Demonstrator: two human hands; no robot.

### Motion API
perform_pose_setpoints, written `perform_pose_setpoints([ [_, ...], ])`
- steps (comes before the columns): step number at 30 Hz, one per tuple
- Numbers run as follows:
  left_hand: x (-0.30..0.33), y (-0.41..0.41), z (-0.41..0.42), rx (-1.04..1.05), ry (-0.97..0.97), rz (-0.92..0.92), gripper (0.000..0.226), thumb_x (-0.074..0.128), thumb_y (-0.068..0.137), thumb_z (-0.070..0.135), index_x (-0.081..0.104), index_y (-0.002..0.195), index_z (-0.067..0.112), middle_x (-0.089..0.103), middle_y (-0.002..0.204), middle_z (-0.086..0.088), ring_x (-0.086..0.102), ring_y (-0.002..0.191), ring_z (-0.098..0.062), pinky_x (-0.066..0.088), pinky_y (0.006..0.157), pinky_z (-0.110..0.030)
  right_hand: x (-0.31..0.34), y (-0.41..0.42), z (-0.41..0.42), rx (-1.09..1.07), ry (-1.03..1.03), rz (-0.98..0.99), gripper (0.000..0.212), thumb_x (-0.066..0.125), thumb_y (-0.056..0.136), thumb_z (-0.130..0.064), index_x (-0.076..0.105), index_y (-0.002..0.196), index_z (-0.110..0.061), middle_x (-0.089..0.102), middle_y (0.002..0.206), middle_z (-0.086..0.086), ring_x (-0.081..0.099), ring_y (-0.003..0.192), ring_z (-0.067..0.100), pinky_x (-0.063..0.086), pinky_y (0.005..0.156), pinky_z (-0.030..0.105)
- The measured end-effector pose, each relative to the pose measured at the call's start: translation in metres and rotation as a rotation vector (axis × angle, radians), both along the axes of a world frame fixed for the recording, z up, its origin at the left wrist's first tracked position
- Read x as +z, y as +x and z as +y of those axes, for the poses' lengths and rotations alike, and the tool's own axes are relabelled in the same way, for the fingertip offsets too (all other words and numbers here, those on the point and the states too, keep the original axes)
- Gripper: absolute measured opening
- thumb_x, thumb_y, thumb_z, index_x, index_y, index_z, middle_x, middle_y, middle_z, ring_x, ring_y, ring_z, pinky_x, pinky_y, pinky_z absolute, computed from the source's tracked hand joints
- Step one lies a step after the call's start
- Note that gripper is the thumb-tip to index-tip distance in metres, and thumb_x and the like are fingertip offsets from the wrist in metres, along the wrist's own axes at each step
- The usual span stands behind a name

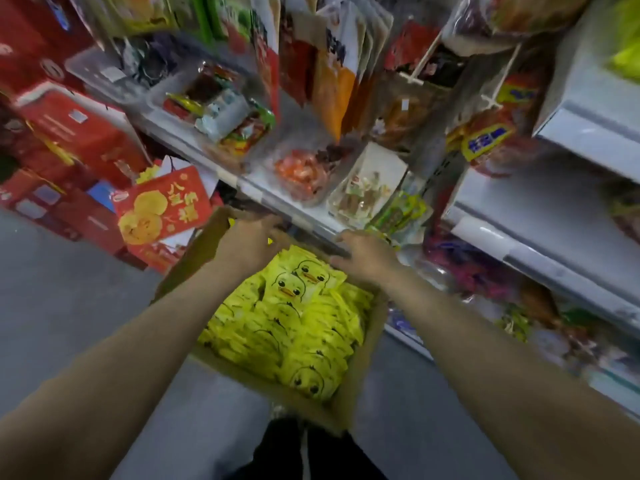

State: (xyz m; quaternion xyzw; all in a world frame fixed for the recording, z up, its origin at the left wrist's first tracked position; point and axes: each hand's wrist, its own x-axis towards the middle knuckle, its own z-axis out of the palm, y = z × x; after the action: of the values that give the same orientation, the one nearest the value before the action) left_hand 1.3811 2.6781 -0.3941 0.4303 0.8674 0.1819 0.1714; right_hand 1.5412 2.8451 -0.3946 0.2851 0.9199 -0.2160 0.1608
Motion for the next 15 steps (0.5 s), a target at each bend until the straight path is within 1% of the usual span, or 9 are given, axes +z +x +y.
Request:
perform_pose_setpoints([
  [2,-0.042,-0.001,-0.011,0.014,-0.058,-0.085,0.040,0.070,0.087,0.034,0.064,0.123,0.017,0.065,0.119,-0.015,0.059,0.113,-0.034,0.047,0.089,-0.039,-0.041,0.005,-0.006,-0.015,-0.081,-0.051,0.056,0.062,0.090,-0.049,0.053,0.134,-0.015,0.059,0.130,0.010,0.056,0.119,0.031,0.048,0.090,0.037],
  [4,-0.080,-0.001,-0.019,0.033,-0.142,-0.179,0.051,0.069,0.087,0.040,0.058,0.131,0.016,0.062,0.126,-0.016,0.056,0.118,-0.033,0.046,0.094,-0.041,-0.079,0.014,-0.011,-0.085,-0.133,-0.115,0.055,0.063,0.090,-0.047,0.054,0.133,-0.015,0.059,0.132,0.007,0.055,0.121,0.028,0.047,0.092,0.035],
  [6,-0.115,0.002,-0.024,0.068,-0.187,-0.273,0.056,0.069,0.086,0.042,0.056,0.134,0.016,0.063,0.124,-0.016,0.056,0.117,-0.033,0.047,0.093,-0.042,-0.116,0.027,-0.013,-0.144,-0.154,-0.197,0.057,0.063,0.090,-0.049,0.054,0.131,-0.011,0.060,0.130,0.011,0.056,0.119,0.029,0.048,0.091,0.035],
  [7,-0.130,0.005,-0.025,0.086,-0.195,-0.307,0.057,0.069,0.085,0.043,0.056,0.134,0.016,0.065,0.120,-0.017,0.057,0.115,-0.033,0.047,0.090,-0.041,-0.132,0.032,-0.013,-0.168,-0.165,-0.233,0.061,0.064,0.088,-0.051,0.052,0.132,-0.010,0.059,0.130,0.013,0.055,0.119,0.031,0.048,0.092,0.037],
  [9,-0.157,0.009,-0.025,0.118,-0.200,-0.351,0.059,0.070,0.084,0.043,0.055,0.135,0.016,0.065,0.117,-0.018,0.058,0.112,-0.032,0.047,0.088,-0.038,-0.162,0.040,-0.014,-0.246,-0.206,-0.279,0.075,0.067,0.086,-0.052,0.040,0.141,-0.009,0.051,0.138,0.018,0.050,0.126,0.035,0.047,0.097,0.043],
  [11,-0.181,0.013,-0.023,0.136,-0.191,-0.381,0.062,0.072,0.084,0.040,0.053,0.137,0.015,0.062,0.123,-0.018,0.056,0.115,-0.033,0.045,0.090,-0.037,-0.184,0.044,-0.017,-0.318,-0.233,-0.298,0.086,0.071,0.084,-0.049,0.031,0.146,-0.006,0.046,0.142,0.021,0.047,0.129,0.038,0.046,0.099,0.044],
  [13,-0.202,0.015,-0.020,0.157,-0.172,-0.400,0.067,0.074,0.082,0.038,0.050,0.140,0.014,0.058,0.131,-0.016,0.054,0.120,-0.033,0.043,0.097,-0.038,-0.202,0.048,-0.020,-0.356,-0.212,-0.312,0.090,0.075,0.080,-0.048,0.030,0.144,-0.004,0.047,0.140,0.022,0.050,0.126,0.038,0.047,0.095,0.044],
  [14,-0.211,0.015,-0.019,0.174,-0.169,-0.407,0.073,0.075,0.081,0.039,0.046,0.142,0.015,0.054,0.137,-0.016,0.051,0.124,-0.033,0.042,0.101,-0.041,-0.208,0.050,-0.022,-0.365,-0.197,-0.326,0.087,0.076,0.080,-0.046,0.032,0.142,-0.004,0.049,0.138,0.022,0.052,0.124,0.038,0.047,0.093,0.043],
  [15,-0.219,0.014,-0.017,0.194,-0.173,-0.410,0.079,0.076,0.080,0.041,0.040,0.146,0.015,0.049,0.142,-0.015,0.047,0.129,-0.033,0.041,0.105,-0.043,-0.214,0.051,-0.022,-0.360,-0.170,-0.337,0.079,0.075,0.082,-0.041,0.035,0.140,-0.005,0.052,0.136,0.021,0.054,0.122,0.038,0.047,0.090,0.042],
])
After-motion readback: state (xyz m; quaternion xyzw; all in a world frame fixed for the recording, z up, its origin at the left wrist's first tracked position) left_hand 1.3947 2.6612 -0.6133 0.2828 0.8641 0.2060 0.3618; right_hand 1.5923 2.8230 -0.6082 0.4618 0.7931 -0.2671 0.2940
